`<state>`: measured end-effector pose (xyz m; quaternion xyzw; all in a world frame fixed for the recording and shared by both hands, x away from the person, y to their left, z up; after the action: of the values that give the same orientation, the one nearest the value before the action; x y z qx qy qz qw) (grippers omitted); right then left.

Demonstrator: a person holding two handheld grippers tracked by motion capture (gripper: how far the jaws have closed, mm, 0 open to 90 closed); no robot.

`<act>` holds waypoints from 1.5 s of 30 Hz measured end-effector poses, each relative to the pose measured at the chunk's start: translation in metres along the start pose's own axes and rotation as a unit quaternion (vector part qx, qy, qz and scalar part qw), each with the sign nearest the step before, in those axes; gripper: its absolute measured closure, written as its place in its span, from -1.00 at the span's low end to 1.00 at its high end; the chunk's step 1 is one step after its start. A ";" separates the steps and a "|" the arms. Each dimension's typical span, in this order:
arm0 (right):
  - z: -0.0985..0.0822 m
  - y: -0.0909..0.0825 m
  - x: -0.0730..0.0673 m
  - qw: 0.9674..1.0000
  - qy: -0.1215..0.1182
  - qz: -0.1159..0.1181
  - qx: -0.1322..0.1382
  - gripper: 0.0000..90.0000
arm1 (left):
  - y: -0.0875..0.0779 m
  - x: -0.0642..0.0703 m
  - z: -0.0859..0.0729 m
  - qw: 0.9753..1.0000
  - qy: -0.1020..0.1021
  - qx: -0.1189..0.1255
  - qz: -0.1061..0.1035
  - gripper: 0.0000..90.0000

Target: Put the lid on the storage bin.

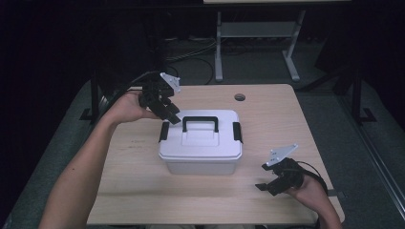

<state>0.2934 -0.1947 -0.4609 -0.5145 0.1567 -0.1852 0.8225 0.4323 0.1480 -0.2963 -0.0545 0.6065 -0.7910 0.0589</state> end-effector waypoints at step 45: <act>0.005 0.005 -0.001 1.000 -0.006 -0.002 -0.007 -0.51 | -0.004 0.010 -0.055 0.999 -0.048 0.013 0.005 0.07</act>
<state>0.2956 -0.1883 -0.4633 -0.5213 0.1524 -0.1825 0.8196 0.4140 0.1998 -0.3065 -0.0886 0.5932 -0.7948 0.0929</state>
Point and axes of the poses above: each handheld gripper's, and its own axes: y roughly forward along the jaws, z roughly out of its top, x roughly to its right, the point moved 4 cm from there along y, roughly forward along the jaws, and after that the axes turned 11 degrees about -x, right-handed, at the moved point
